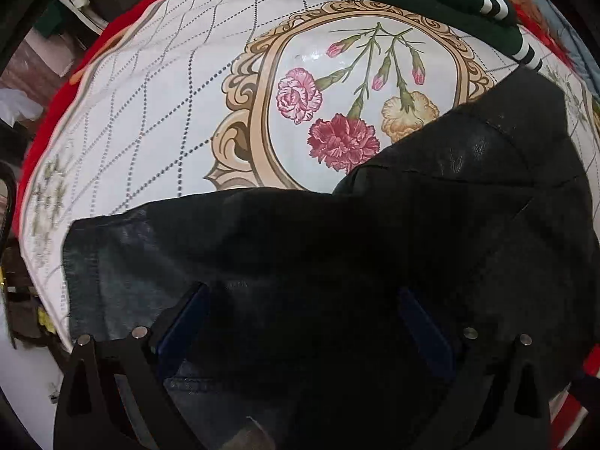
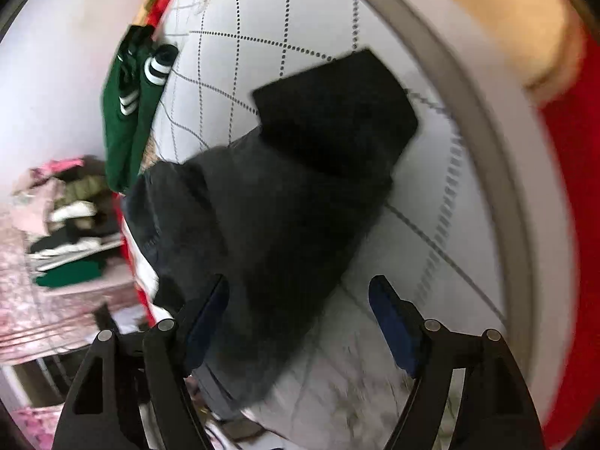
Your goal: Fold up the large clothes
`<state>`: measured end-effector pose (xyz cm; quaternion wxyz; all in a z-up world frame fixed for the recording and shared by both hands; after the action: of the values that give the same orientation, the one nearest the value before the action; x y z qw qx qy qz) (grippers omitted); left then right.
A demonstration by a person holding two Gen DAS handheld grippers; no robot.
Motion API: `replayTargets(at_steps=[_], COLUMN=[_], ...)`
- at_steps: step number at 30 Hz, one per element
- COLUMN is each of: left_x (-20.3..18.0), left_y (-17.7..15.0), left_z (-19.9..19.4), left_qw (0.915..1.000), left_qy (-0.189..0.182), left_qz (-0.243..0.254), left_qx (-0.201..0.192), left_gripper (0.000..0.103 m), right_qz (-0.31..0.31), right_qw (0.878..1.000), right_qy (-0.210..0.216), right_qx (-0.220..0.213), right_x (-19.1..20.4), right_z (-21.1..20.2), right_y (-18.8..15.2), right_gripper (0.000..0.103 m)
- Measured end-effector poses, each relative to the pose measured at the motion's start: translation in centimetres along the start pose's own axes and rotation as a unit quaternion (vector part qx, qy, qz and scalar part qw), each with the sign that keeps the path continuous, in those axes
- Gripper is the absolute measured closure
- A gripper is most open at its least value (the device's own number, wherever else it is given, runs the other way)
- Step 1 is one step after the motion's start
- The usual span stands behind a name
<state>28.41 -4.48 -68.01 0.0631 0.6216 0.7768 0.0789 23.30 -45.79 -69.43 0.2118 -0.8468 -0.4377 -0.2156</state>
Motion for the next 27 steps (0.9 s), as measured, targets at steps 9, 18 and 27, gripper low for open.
replayTargets(at_steps=[9,18,27], left_x=[-0.3,0.1,-4.9], left_y=[-0.1,1.0,4.0], left_z=[0.0,-0.2,-0.1], left_qw=[0.9997,0.9994,0.995], left_qy=[-0.002,-0.001,-0.033], left_qz=[0.025,0.033,0.089], left_qx=[0.0,-0.006,-0.032], left_gripper=[0.0,0.0,0.0], right_qz=[0.024,-0.01,-0.024], right_qw=[0.985,0.991,0.986], right_qy=[0.166,0.136,0.14], right_qx=[-0.033,-0.003,-0.089], right_x=[3.5,6.4,12.0], right_z=[2.3,5.9,-1.6], right_y=[3.0,3.2,2.4], right_gripper=[0.025,0.06,0.085])
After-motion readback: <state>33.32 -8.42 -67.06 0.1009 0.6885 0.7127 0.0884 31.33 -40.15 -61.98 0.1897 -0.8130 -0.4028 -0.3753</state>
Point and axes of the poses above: each gripper's, at about its wrist camera, not at the fingertips, and z roughly the way its jaws point, x to its left, y to its top, the point moved 9 cm from there along z, roughly the way its jaws point, and after that the axes turned 4 degrees about -y, right-handed, at the moved point
